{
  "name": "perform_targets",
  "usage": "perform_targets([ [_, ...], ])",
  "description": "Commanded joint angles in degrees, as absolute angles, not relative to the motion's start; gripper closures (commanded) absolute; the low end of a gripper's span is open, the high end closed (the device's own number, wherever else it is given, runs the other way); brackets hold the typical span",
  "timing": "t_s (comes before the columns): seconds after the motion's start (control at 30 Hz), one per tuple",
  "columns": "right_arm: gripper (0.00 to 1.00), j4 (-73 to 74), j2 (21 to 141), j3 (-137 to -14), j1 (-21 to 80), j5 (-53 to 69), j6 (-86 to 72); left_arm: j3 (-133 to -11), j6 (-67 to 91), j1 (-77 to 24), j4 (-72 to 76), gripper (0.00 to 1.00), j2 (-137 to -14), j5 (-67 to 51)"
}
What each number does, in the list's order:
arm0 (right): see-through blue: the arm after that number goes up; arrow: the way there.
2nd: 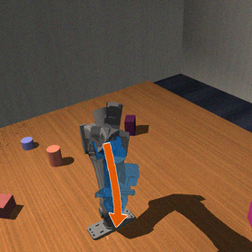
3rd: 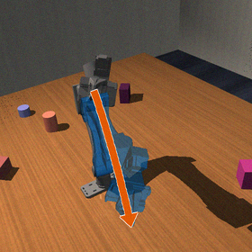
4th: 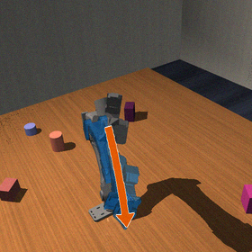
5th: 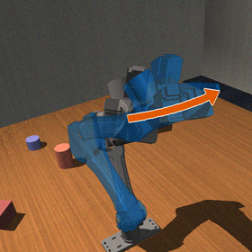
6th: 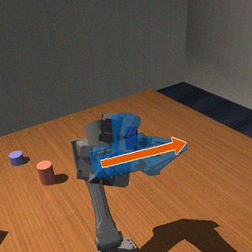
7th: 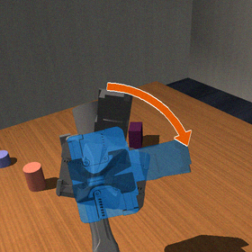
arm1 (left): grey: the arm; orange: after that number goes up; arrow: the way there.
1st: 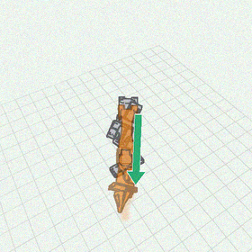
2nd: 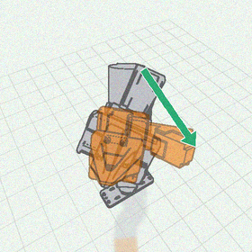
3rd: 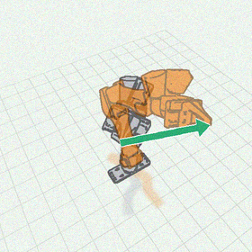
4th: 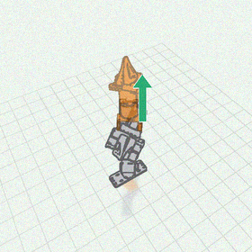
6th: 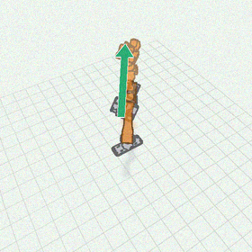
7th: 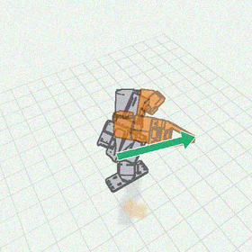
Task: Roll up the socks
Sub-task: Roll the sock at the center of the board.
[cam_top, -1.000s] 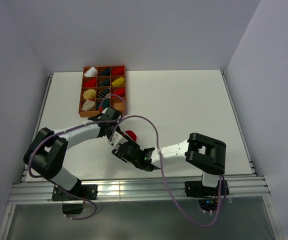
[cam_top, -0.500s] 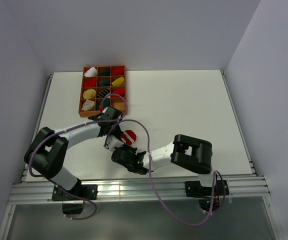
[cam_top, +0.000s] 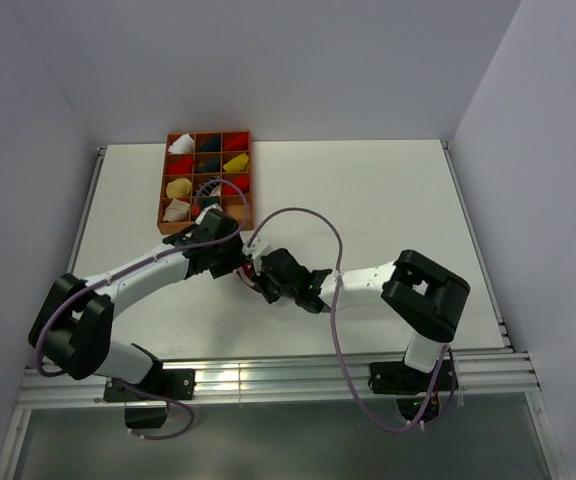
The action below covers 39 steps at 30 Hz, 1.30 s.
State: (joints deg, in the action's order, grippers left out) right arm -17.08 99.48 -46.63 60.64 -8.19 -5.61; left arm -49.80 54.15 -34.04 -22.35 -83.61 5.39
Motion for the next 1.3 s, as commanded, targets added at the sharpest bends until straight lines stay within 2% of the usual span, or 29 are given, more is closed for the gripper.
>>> perform_targets([
  [0.0, 1.0, -14.1, 97.6, -45.0, 56.4, 8.2, -11.2, -48.7, 56.6, -33.1, -21.7, 0.38, -78.9, 8.0],
  [0.13, 1.0, -14.7, 101.2, -46.3, 51.1, 25.5, -15.1, -45.8, 59.2, -31.6, -19.5, 0.37, -74.3, 8.8],
  [0.37, 1.0, -20.6, 109.6, -48.5, 43.1, 42.5, -23.5, -37.6, 62.3, -31.6, -13.7, 0.37, -71.0, 5.5],
  [0.57, 1.0, -21.6, 113.9, -50.6, 40.4, 46.5, -27.2, -30.9, 66.4, -33.0, -6.2, 0.37, -69.8, 4.8],
  [0.9, 1.0, -19.1, 117.2, -53.2, 40.3, 47.4, -27.8, -28.5, 68.8, -33.2, 1.3, 0.4, -73.2, 6.2],
  [1.03, 1.0, -19.9, 117.6, -53.1, 40.3, 47.4, -28.7, -28.9, 69.0, -33.1, -1.1, 0.49, -76.1, 6.7],
  [1.13, 1.0, -20.4, 116.5, -52.6, 40.3, 46.3, -29.6, -29.3, 68.7, -33.2, -3.2, 0.59, -77.8, 7.2],
  [1.17, 1.0, -20.2, 115.9, -52.3, 40.3, 44.7, -29.2, -29.4, 68.6, -33.2, -4.2, 0.72, -78.0, 7.2],
  [1.27, 0.88, -18.3, 112.3, -51.6, 41.0, 40.5, -26.6, -30.7, 67.8, -33.1, -6.8, 0.77, -79.4, 7.3],
])
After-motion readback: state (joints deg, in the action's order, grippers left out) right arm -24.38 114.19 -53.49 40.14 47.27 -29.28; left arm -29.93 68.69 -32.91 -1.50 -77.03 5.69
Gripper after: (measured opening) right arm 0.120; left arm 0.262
